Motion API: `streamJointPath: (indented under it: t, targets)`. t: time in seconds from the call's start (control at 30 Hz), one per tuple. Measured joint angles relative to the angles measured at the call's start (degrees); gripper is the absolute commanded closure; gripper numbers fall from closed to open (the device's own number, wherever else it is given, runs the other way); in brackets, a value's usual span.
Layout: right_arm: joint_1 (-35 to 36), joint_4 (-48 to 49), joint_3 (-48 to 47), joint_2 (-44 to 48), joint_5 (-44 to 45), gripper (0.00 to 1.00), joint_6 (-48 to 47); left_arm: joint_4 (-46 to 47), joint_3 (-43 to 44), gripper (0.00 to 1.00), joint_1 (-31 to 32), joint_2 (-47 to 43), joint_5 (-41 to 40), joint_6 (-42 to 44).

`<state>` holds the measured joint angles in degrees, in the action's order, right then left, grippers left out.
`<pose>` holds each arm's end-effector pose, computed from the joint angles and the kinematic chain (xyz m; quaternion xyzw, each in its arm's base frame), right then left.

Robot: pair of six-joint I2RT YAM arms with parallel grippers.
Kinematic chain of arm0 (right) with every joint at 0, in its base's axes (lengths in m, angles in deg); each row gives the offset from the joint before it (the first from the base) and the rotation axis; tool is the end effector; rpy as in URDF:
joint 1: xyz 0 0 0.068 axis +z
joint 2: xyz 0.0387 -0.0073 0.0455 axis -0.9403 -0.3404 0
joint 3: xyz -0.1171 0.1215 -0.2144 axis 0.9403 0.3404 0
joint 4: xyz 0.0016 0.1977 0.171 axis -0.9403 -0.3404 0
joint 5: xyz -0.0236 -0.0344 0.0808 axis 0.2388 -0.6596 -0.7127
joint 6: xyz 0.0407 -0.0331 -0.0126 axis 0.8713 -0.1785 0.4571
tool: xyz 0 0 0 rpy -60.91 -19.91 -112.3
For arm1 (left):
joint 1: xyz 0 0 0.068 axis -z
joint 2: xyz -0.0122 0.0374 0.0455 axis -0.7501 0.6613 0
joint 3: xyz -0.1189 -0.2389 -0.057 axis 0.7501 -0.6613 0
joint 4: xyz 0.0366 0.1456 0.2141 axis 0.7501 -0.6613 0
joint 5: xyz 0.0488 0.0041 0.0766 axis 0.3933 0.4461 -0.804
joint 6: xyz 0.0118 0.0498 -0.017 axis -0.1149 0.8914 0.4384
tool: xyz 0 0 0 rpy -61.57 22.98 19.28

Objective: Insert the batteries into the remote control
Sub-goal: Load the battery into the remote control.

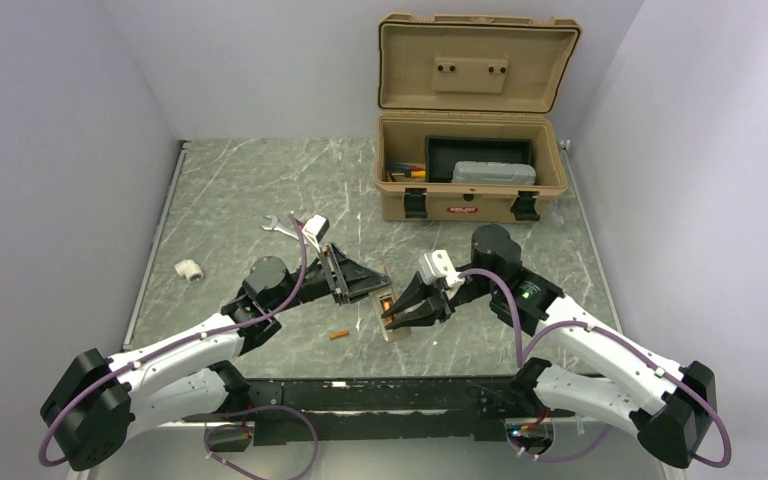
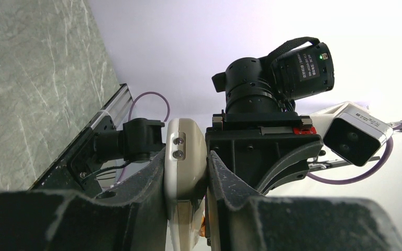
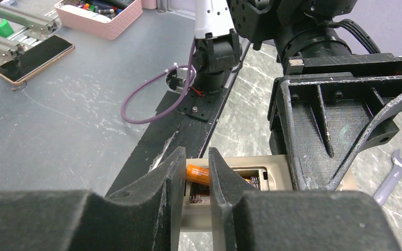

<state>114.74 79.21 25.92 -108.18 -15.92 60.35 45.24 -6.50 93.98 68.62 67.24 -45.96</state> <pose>0.1222 0.1662 0.3249 -0.6226 0.3872 0.5368 0.4175 0.1438 -0.1668 0.2711 -0.0620 0.6663 -0.7197 0.1852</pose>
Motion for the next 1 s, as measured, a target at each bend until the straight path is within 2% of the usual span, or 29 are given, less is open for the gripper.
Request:
streamJointPath:
  t: [1.0]
  targets:
    - [0.1,2.1,1.2,-1.7,0.6,0.8,-2.8,-0.6,0.0,1.0,1.6,0.5,-0.4,1.0]
